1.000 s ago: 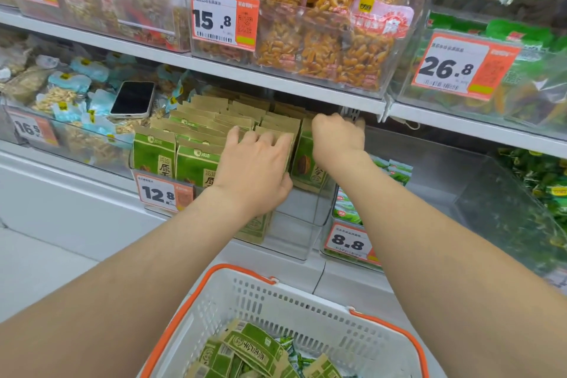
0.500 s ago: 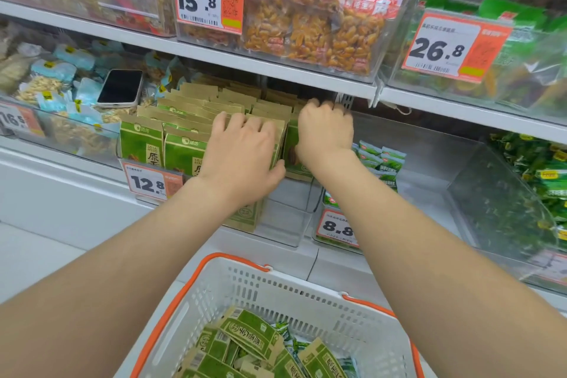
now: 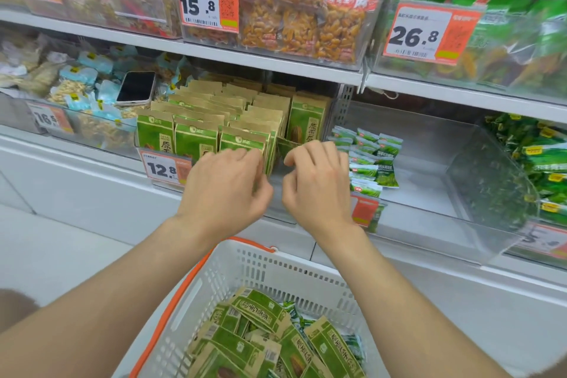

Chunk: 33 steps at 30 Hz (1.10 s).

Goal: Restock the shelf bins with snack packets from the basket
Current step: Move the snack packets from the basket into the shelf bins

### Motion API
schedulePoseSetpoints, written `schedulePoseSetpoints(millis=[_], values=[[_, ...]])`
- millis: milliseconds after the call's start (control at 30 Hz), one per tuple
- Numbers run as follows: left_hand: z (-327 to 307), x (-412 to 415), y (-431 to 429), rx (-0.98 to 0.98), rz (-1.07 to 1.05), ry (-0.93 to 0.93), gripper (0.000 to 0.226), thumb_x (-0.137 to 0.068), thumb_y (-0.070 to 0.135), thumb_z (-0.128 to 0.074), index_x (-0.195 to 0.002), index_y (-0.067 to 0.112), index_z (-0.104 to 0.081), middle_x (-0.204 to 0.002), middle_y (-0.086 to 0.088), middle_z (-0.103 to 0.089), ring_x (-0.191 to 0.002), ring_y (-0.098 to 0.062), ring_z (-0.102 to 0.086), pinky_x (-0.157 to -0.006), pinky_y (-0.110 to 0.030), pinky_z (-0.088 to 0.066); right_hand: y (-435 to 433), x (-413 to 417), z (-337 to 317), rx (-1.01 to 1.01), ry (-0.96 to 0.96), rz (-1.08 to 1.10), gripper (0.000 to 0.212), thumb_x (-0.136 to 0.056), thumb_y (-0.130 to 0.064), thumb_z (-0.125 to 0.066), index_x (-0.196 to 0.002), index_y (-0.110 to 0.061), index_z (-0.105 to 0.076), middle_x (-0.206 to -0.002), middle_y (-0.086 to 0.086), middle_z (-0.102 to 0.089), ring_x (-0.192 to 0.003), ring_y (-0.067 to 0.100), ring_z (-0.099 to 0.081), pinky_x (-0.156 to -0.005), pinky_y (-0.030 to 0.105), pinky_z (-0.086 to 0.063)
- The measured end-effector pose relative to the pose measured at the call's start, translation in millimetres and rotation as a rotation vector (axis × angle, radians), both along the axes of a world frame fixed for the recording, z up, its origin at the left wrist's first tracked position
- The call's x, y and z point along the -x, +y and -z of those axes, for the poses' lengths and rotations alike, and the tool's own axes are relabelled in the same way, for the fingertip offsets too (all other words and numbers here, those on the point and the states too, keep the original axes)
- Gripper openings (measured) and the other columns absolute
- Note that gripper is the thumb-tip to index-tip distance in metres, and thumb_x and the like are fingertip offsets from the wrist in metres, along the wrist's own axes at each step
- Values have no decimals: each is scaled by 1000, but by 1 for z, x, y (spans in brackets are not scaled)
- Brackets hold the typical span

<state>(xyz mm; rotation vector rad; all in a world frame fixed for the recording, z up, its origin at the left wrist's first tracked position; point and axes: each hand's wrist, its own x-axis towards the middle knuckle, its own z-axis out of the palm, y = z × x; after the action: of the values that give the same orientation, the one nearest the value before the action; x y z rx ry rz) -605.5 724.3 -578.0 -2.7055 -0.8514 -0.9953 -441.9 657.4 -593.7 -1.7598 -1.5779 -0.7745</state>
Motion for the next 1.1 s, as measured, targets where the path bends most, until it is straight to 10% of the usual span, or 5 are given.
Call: schedulePoseSetpoints(millis=[200,367,600,933,1100], values=[[39,10,-14,144,-73,433,30,-87,45,-46,-72,20,-54,-70,-2,-63,-69,-35,-67,-55,-32,-42,-25,17,42,59,-232,-270,2,-78,-10,-56,-77,-10,-57,-79,11,-53,-77,32,-48,-66,44,-33],[95,25,-31,398,-103,794,24,-96,32,-48,-108,23,-66,-110,-7,-69,-104,-33,-68,-74,-36,-48,-45,43,104,724,-211,-388,13,-78,-12,-58,-85,-7,-67,-81,12,-62,-83,34,-56,-72,42,-47],[210,53,-56,815,-135,1109,16,-103,21,-49,-96,13,-61,-97,-6,-62,-79,-26,-61,-74,-42,-53,-81,67,157,1428,-206,-271,14,-89,0,-55,-93,-9,-66,-73,4,-55,-71,28,-61,-67,38,-56],[247,61,-45,980,-158,1057,34,-102,16,-62,-136,14,-59,-134,-7,-63,-118,-28,-63,-89,-34,-50,-84,58,174,1607,-108,-207,49,-92,6,-50,-69,-28,-24,-73,-1,-41,-71,22,-52,-73,39,-57],[234,50,-36,1086,-86,776,31,-100,20,-66,-74,20,-50,-79,-1,-54,-71,-17,-51,-65,-29,-39,-75,52,185,1566,61,-182,12,-92,-1,-53,-98,-8,-62,-92,6,-61,-73,22,-61,-70,38,-58]])
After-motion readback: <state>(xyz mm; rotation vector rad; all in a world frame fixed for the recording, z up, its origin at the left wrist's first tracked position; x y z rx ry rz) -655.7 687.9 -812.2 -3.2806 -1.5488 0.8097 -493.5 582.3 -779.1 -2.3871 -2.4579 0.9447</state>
